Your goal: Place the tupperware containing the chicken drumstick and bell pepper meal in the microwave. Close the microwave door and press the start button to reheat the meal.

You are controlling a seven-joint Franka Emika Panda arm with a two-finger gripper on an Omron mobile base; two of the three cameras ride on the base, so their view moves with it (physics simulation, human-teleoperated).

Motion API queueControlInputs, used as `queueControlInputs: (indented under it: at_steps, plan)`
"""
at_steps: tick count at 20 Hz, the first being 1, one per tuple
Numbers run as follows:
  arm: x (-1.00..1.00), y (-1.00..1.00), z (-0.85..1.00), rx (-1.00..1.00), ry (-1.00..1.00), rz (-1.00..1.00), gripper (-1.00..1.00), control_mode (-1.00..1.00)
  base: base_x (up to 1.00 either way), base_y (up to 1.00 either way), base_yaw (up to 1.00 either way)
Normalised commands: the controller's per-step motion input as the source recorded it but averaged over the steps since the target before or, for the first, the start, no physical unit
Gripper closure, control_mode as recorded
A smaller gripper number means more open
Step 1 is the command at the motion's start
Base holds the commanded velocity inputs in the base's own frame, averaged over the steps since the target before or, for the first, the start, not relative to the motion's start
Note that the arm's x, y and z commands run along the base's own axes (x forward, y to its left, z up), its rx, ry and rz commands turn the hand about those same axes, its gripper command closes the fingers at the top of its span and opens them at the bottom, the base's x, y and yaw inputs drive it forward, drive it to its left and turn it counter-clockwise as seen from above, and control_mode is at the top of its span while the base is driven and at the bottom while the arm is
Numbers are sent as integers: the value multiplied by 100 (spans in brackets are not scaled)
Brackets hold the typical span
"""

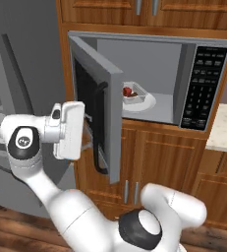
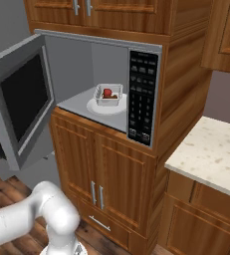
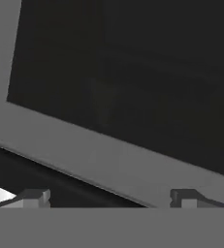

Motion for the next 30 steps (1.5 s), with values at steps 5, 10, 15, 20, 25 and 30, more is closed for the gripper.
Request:
queueControlInputs:
  at_steps: [5,10,15,20,25,30]
  plan:
    - [3,-100,0,18,-17,2,-100,-100,0,0,0]
    - [9,-100,0,21,-29,12,-100,-100,0,0,0]
    - [57,-97,0,21,-22,17,-100,-100,0,0,0]
    - [100,-48,-2,8,-10,17,-100,-100,0,0,0]
    - [100,-3,-17,-2,-1,8,-100,-100,0,0,0]
    - [100,-2,-17,-6,0,1,-100,-100,0,0,0]
